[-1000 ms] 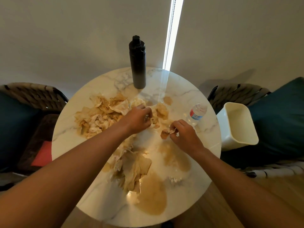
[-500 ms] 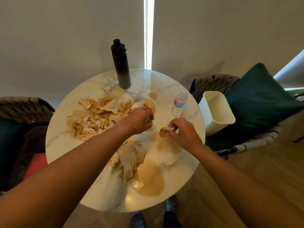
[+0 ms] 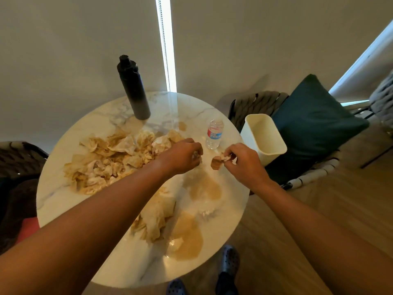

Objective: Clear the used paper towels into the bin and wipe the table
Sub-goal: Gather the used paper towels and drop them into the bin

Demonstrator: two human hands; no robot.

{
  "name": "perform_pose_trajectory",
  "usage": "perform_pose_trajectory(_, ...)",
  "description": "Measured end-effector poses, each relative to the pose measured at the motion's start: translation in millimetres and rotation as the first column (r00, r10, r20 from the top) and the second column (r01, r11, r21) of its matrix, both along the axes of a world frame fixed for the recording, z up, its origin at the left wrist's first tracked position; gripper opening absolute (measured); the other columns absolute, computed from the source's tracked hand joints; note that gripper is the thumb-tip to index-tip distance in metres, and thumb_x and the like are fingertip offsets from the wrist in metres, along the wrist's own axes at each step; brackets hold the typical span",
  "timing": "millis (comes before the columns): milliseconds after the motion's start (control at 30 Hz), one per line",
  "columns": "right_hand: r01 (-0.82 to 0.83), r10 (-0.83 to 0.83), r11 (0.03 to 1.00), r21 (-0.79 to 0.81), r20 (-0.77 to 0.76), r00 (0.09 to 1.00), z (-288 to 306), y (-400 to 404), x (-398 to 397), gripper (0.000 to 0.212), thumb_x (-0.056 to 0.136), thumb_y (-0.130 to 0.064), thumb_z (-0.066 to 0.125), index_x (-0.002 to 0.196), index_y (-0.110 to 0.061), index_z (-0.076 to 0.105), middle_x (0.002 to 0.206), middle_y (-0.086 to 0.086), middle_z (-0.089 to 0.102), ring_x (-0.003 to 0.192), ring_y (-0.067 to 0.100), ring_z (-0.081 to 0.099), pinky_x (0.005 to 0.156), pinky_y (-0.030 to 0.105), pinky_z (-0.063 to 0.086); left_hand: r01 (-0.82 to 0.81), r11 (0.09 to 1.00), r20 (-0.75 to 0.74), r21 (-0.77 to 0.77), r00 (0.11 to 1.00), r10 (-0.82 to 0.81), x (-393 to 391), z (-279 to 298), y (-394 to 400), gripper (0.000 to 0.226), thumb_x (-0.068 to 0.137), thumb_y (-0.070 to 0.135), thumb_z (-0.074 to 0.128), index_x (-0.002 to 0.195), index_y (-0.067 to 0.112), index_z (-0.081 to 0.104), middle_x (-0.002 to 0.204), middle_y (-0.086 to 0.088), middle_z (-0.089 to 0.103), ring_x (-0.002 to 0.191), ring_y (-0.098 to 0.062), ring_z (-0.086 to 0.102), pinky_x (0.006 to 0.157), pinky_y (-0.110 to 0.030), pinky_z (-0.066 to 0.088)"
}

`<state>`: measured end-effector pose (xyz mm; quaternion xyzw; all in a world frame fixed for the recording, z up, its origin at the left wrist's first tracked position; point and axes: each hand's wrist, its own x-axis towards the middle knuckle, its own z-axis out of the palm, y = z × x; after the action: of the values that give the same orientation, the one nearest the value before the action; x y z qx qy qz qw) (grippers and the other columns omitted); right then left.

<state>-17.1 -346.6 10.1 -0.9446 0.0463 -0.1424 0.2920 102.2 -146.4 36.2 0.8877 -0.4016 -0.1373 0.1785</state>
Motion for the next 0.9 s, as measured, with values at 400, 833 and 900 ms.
perform_pose_trajectory(400, 0.177, -0.176, 0.984, -0.025, 0.028, 0.984, 19, -132, 1, 0.01, 0.087, -0.012, 0.075, 0.095, -0.009, 0.069, 0.096, 0.002, 0.066, 0.083, 0.012, 0.059, 0.074, 0.018, 0.048, 0.073, 0.996, -0.012, -0.06, 0.997, -0.073, 9, 7, -136, 0.03, 0.093, 0.023, 0.066, 0.123, 0.017, 0.065, 0.119, -0.005, 0.061, 0.107, -0.022, 0.059, 0.089, -0.024, 0.045)
perform_pose_trajectory(833, 0.23, -0.23, 0.973, -0.015, -0.078, 0.97, -12, -269, 37, 0.01, 0.084, -0.009, 0.072, 0.091, -0.014, 0.067, 0.092, -0.002, 0.062, 0.08, 0.01, 0.056, 0.067, 0.009, 0.038, 0.026, 0.998, -0.06, -0.063, 0.998, -0.03, 58, -15, -289, 0.031, 0.088, 0.021, 0.072, 0.118, 0.019, 0.067, 0.116, -0.003, 0.061, 0.1, -0.019, 0.061, 0.085, -0.026, 0.053)
perform_pose_trajectory(900, 0.215, -0.213, 0.977, 0.002, -0.111, 0.971, -22, -282, 43, 0.01, 0.084, -0.009, 0.072, 0.09, -0.016, 0.067, 0.093, -0.002, 0.061, 0.081, 0.01, 0.057, 0.067, 0.009, 0.039, 0.007, 0.998, -0.07, -0.063, 0.997, -0.012, 66, -23, -308, 0.03, 0.089, 0.019, 0.071, 0.119, 0.019, 0.067, 0.119, -0.004, 0.06, 0.103, -0.02, 0.06, 0.09, -0.03, 0.055)
